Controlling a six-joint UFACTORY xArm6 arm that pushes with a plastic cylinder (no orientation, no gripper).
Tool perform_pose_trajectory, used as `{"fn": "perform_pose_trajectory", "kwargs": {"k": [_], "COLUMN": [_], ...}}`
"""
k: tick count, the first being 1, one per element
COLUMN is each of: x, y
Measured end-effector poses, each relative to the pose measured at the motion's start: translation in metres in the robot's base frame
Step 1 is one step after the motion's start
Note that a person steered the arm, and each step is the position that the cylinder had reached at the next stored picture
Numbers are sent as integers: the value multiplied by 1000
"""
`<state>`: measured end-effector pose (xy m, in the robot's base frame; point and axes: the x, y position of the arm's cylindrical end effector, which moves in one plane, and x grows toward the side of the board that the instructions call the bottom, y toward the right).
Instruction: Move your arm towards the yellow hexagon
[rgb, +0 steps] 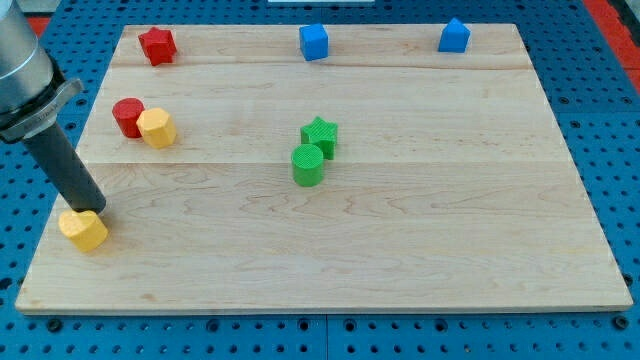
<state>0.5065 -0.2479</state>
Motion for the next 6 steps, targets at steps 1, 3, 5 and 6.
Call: {"fn": "perform_pose_trajectory", "kwargs": {"k": [1, 3, 5, 6], "x": [0, -40, -79, -87], "y": [0, 0, 19, 20]}}
